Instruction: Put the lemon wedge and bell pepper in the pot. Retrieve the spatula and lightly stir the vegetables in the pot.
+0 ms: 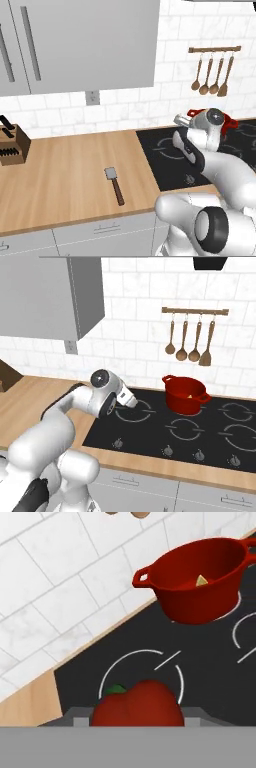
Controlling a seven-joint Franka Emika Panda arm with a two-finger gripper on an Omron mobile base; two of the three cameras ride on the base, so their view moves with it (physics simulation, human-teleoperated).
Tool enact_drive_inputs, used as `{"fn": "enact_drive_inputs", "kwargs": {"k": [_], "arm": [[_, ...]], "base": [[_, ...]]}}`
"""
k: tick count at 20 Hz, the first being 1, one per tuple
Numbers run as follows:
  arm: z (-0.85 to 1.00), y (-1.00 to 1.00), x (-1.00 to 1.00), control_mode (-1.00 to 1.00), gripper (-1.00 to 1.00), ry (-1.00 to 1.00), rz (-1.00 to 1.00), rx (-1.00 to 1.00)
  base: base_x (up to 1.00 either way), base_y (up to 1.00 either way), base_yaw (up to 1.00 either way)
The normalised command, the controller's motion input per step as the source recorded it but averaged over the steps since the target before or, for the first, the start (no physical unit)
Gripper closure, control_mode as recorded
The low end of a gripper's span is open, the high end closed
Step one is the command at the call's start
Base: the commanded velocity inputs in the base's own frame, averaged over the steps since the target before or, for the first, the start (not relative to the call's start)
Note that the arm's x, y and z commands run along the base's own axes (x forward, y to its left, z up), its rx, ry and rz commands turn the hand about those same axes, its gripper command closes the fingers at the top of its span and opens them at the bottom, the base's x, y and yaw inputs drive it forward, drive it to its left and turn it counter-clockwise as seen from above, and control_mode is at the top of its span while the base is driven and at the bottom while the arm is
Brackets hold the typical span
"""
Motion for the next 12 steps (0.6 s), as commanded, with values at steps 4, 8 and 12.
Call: {"fn": "enact_drive_inputs", "kwargs": {"k": [4,8,12], "arm": [[0.36,-0.86,1.0,-1.0,1.0,0.04,-0.07,0.0],[0.23,-0.75,0.98,-1.0,1.0,0.03,-0.03,0.0],[0.12,-0.66,0.74,-1.0,1.0,0.0,0.0,0.0]], "base": [[0.0,0.0,0.0],[0.0,0.0,0.0],[0.0,0.0,0.0]]}}
